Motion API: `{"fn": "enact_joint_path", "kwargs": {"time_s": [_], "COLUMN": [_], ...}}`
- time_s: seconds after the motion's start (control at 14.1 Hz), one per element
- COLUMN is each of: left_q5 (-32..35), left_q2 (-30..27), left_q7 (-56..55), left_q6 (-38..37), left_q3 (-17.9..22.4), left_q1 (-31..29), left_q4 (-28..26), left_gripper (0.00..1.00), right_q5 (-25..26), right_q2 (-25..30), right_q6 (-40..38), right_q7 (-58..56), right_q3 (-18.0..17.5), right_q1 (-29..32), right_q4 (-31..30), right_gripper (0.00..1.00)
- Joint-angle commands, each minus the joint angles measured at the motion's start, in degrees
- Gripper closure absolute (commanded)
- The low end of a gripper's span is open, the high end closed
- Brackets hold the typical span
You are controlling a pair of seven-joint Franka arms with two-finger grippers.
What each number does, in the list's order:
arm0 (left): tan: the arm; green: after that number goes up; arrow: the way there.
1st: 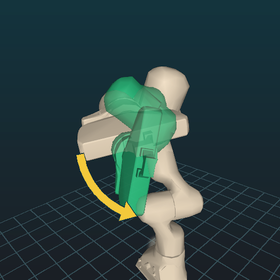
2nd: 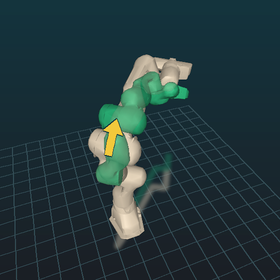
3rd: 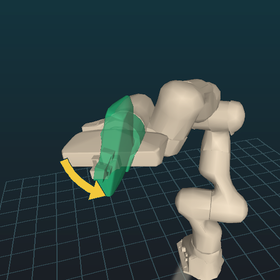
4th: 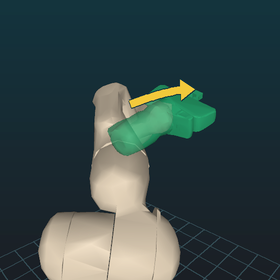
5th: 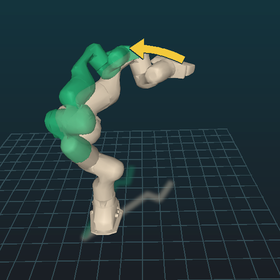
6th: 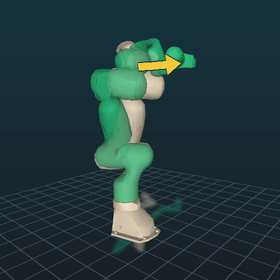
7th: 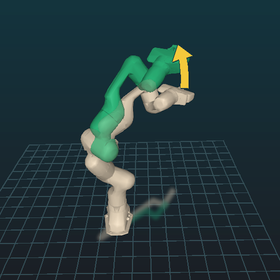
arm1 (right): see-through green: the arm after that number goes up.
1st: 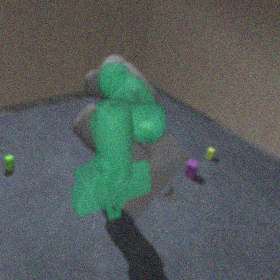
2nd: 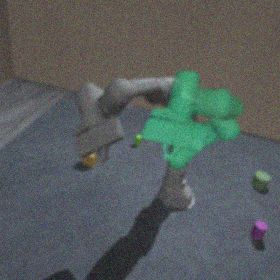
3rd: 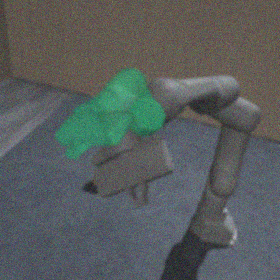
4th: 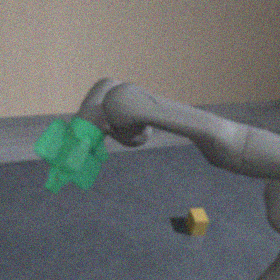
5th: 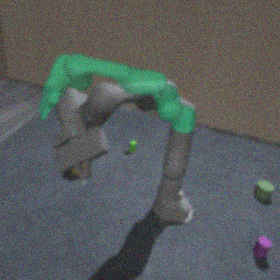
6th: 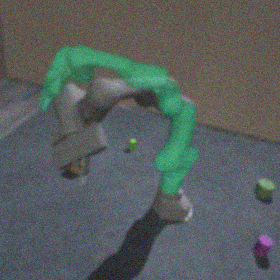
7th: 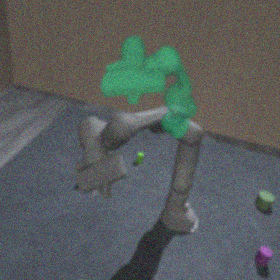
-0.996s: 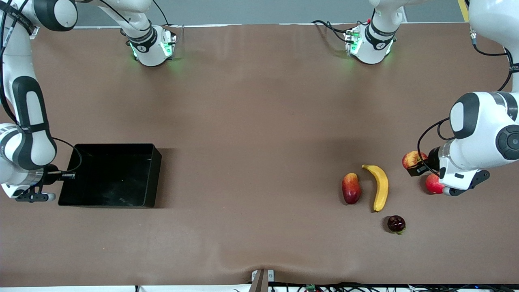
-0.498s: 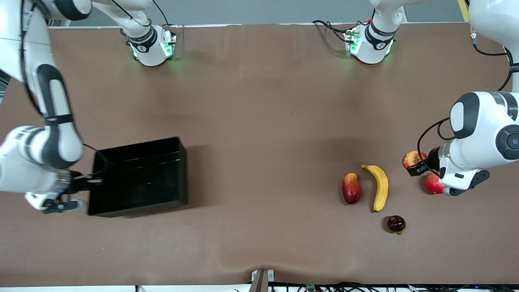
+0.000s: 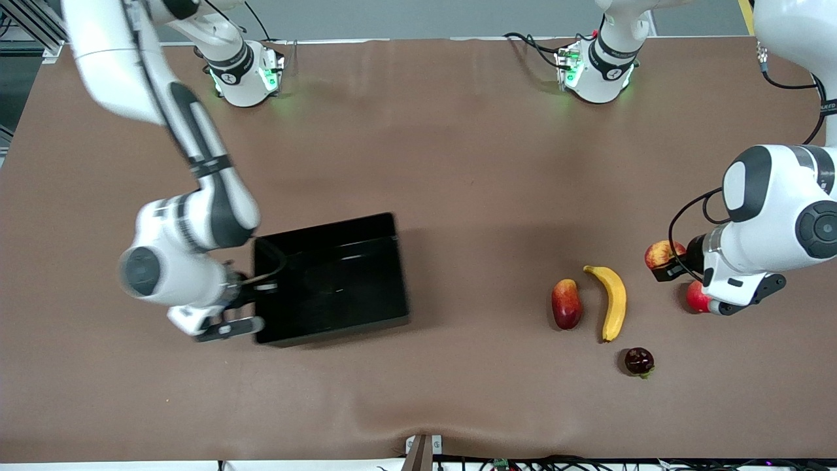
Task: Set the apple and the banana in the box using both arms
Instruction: 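Lift the apple with the left gripper while the right gripper pushes the box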
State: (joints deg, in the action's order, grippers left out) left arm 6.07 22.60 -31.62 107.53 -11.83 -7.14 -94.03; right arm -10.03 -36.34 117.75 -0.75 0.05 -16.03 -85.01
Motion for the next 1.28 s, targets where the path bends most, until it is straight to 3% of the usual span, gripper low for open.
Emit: {"fn": "enact_joint_path", "kwargs": {"time_s": [0.0,0.43,0.71,0.85,0.93,1.0,1.07,1.14,1.21], "left_q5": [0.96,0.44,0.09,0.09,0.00,0.00,0.00,0.00,0.00], "left_q2": [-1.16,-1.07,-1.16,-1.16,-1.16,-1.16,-1.07,-0.98,-0.81], "left_q7": [-0.90,-0.99,-0.99,-1.08,-1.08,-1.08,-1.08,-1.17,-2.21], "left_q6": [-2.32,-4.95,-5.84,-6.10,-6.53,-6.71,-6.80,-7.24,-7.42], "left_q3": [-0.65,-1.97,-2.76,-3.37,-3.90,-3.99,-4.43,-4.78,-4.87], "left_q1": [0.37,0.46,1.25,1.25,1.25,1.34,1.77,2.13,2.83], "left_q4": [0.43,2.53,2.98,3.59,3.77,3.94,4.47,4.99,5.43], "left_gripper": [1.00,1.00,1.00,1.00,1.00,1.00,1.00,1.00,1.00], "right_q5": [-0.78,0.01,0.01,-0.43,-0.43,-0.52,-0.43,-0.43,-0.43], "right_q2": [0.66,-0.74,-1.98,-2.15,-2.16,-2.16,-2.16,-2.07,-1.81], "right_q6": [-0.69,-0.25,0.55,1.16,2.29,3.17,3.44,3.36,3.01], "right_q7": [5.55,19.99,32.64,37.12,38.27,39.67,40.73,41.70,41.79], "right_q3": [0.65,0.74,0.74,0.65,0.65,0.65,0.74,0.65,0.74], "right_q1": [-7.06,-17.10,-17.90,-17.90,-18.25,-19.12,-19.65,-19.66,-19.57], "right_q4": [-0.16,-0.60,-1.30,-2.26,-2.97,-3.41,-3.41,-3.41,-3.32], "right_gripper": [1.00,1.00,1.00,0.94,0.87,0.60,0.07,0.00,0.00]}}
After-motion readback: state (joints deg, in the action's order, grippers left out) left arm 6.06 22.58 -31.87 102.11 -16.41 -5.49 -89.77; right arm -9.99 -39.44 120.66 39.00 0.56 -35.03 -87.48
